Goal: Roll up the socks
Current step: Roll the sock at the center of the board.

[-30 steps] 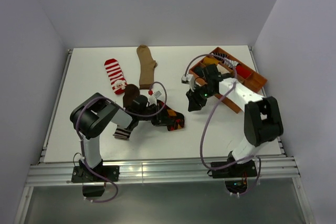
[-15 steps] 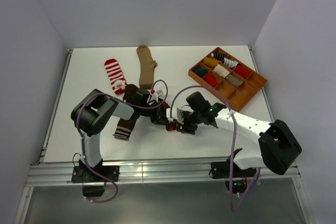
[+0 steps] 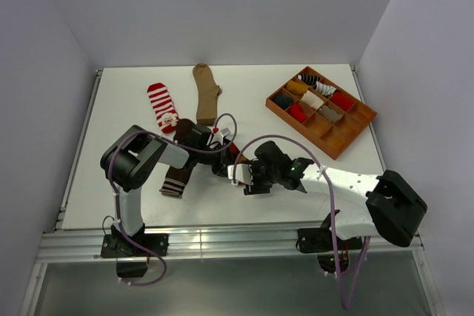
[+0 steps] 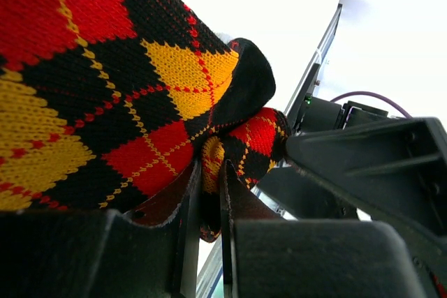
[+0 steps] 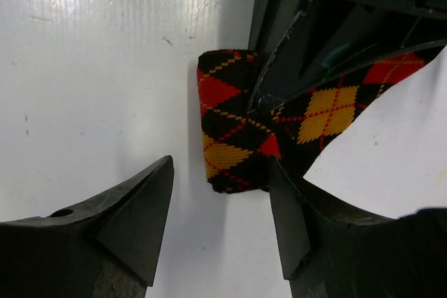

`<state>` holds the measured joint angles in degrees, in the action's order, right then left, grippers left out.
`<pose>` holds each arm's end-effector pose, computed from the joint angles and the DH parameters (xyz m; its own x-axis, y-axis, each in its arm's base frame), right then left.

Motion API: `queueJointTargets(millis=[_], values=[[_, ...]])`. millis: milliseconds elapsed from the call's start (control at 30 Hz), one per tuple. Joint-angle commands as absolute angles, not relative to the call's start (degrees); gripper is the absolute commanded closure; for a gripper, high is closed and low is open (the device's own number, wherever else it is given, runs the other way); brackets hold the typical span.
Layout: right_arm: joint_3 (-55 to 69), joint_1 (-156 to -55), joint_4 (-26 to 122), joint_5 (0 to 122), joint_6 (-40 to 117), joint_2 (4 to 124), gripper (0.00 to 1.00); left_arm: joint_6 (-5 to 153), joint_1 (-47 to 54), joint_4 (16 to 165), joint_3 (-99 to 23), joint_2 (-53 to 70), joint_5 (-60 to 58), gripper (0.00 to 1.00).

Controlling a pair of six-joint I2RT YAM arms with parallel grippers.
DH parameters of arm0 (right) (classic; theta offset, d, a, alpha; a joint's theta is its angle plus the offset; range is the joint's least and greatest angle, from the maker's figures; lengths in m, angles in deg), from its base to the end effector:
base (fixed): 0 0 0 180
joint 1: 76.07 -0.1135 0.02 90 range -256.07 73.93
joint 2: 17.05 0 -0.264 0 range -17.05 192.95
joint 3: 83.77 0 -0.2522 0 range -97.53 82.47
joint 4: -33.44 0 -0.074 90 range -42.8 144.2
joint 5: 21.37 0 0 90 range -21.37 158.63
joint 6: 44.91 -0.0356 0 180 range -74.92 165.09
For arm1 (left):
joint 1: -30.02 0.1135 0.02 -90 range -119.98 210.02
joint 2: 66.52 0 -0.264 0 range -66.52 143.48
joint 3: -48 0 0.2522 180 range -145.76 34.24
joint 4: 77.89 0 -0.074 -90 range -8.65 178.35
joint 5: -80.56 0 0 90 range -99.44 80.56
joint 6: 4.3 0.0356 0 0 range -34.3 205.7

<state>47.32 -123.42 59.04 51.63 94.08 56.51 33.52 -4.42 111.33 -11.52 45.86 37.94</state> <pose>0.1574 0.1862 0.1785 0.2845 -0.7562 -0.5892 -0.9377 -0.0918 -0.3350 0.2687 -0.2160 0.0889 -0.9984 0.0361 -0.0426 0.0545 0.4661 -0.8831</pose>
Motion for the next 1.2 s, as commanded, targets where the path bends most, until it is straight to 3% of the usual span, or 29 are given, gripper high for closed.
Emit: queueJointTargets(millis=[0,200,533,600,633,733,900,1167], values=[[48.1,-125.8,54.2,54.6,95.3,57.8,0.36,39.6,-4.9,98.4,-8.2,50.6,31.8,1.0],[47.1,-127.4,53.4,57.2,95.9,61.5,0.43,39.8,-4.8,98.6,-8.1,50.5,32.5,1.0],[42.0,-127.4,60.2,57.4,94.9,68.7,0.68,39.6,-4.8,100.2,-8.5,46.7,35.1,0.99],[41.1,-127.3,63.2,55.8,94.8,69.3,0.7,39.7,-4.8,100.4,-8.4,44.9,34.4,0.91],[40.6,-127.1,64.3,55.3,94.8,69.6,0.71,39.7,-4.9,100.3,-8.4,44.1,33.8,0.81],[40.1,-126.5,68.0,54.3,94.7,70.3,0.72,40.0,-4.6,101.0,-8.8,41.7,32.1,0.64],[40.6,-126.3,68.9,54.4,93.1,70.7,0.72,39.2,-3.6,103.4,-8.9,38.6,31.9,0.59],[41.1,-125.5,69.2,54.7,90.8,69.5,0.73,39.6,-0.9,101.4,-8.4,34.6,27.6,0.6]])
